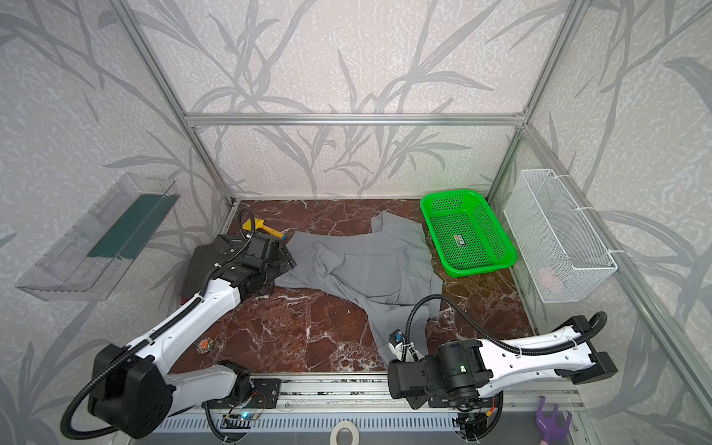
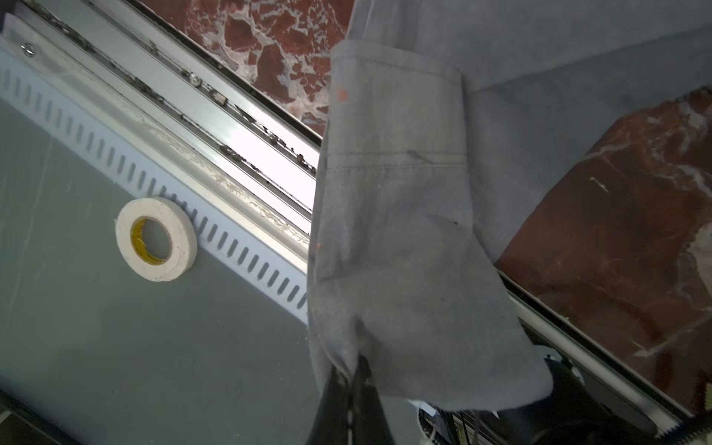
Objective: Fold and stack the long sleeve shirts
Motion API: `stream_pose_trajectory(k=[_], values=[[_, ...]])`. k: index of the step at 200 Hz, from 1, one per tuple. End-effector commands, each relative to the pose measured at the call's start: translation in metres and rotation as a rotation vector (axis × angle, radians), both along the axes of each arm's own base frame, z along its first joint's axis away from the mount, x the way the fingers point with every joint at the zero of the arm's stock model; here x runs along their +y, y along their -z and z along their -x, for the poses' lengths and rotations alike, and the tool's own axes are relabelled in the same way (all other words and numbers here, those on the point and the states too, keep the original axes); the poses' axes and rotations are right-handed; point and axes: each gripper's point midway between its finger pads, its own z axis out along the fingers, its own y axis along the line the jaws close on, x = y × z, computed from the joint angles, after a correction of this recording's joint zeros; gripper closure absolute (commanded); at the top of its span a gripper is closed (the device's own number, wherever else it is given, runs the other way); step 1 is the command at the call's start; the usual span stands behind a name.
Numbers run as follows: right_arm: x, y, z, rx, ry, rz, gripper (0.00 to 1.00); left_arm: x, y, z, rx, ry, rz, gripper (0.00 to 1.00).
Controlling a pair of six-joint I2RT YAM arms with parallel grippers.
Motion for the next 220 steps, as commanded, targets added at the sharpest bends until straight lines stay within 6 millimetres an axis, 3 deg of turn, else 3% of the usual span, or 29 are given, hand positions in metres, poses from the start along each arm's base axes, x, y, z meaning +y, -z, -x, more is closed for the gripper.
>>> stream_pose_trajectory(k=[1, 20, 41, 77, 95, 128, 182, 220], values=[[-0.003, 0.001, 0.003, 0.000, -0.049, 0.036, 1.00, -0.008, -0.018, -0.026, -0.024, -0.020, -0.084, 0.20], [0.004, 0.003, 0.003, -0.002, -0.049, -0.018, 1.00, -0.029, -0.011, -0.053, 0.027, 0.033, -0.153, 0.20], [0.003, 0.003, -0.002, -0.021, -0.034, -0.041, 1.00, -0.068, -0.004, -0.079, 0.076, 0.149, -0.281, 0.20], [0.003, -0.006, -0.010, -0.056, -0.009, -0.100, 1.00, -0.122, 0.029, -0.093, 0.222, 0.332, -0.481, 0.20], [0.002, -0.009, -0.013, -0.070, -0.005, -0.131, 1.00, -0.131, 0.045, -0.094, 0.254, 0.361, -0.590, 0.20], [-0.001, -0.014, -0.019, -0.101, -0.003, -0.164, 1.00, -0.144, 0.070, -0.093, 0.312, 0.408, -0.637, 0.20], [-0.007, -0.019, -0.024, -0.122, 0.004, -0.193, 1.00, -0.142, 0.100, -0.091, 0.383, 0.428, -0.691, 0.20], [-0.004, -0.021, -0.024, -0.124, 0.004, -0.207, 1.00, -0.145, 0.112, -0.090, 0.408, 0.433, -0.671, 0.25]])
